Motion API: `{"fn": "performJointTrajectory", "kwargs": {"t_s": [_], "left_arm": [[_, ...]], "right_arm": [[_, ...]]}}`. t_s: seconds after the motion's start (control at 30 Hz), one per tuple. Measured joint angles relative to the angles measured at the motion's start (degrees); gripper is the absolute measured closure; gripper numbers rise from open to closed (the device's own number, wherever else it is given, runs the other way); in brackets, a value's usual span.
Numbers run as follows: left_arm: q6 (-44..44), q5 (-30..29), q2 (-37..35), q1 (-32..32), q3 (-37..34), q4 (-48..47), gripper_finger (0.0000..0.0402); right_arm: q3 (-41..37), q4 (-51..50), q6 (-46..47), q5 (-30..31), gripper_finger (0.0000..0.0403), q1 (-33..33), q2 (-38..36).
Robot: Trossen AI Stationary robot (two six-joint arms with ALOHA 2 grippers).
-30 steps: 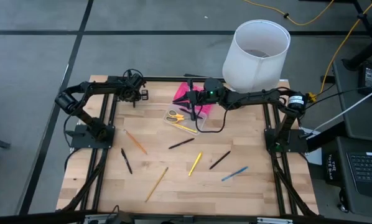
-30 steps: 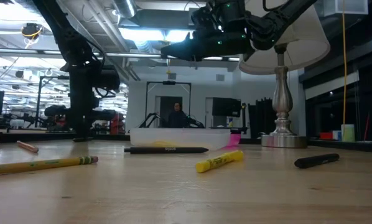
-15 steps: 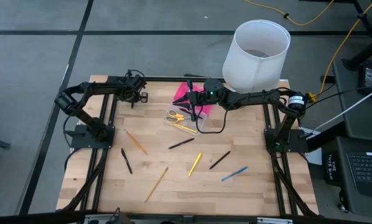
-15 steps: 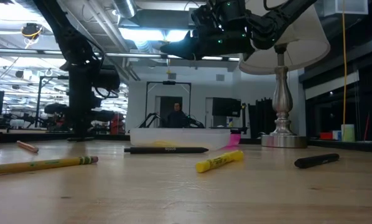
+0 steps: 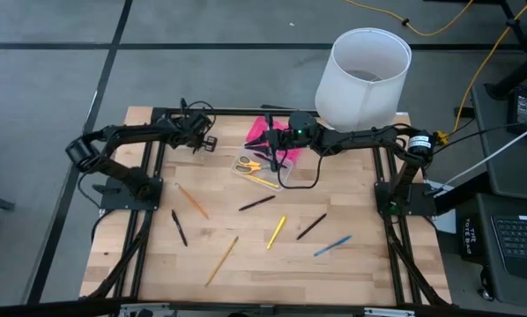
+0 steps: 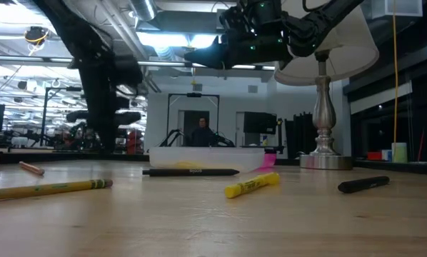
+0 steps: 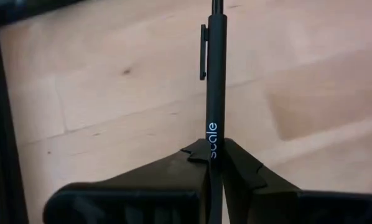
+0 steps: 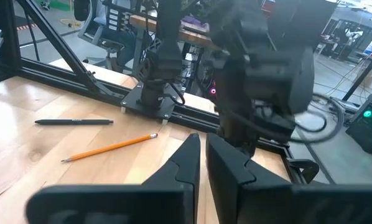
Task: Pick & place school supplies into a supply box
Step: Put the black pen into the pink supply box
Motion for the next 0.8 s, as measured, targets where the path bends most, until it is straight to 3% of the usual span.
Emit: {"fn": "performJointTrajectory", "kwargs": {"t_s": [0.23, 0.53, 0.8], "left_arm": [[8.15, -2.35, -6.62, -6.17, 0.04, 1.57, 0.0394], [20.97, -1.53, -10.75, -13.66, 0.07, 13.56, 0.0394], [26.98, 4.23, -10.77, -18.95, 0.17, 21.53, 0.0394]], "right_arm": [[-0.02, -2.00, 0.08, 0.04, 0.0370, -0.47, -0.73], [-0.02, -18.68, 0.57, 2.51, 0.0370, -0.84, -6.79], [-2.48, -20.45, 4.73, 2.70, 0.0370, 1.44, -6.59]]}}
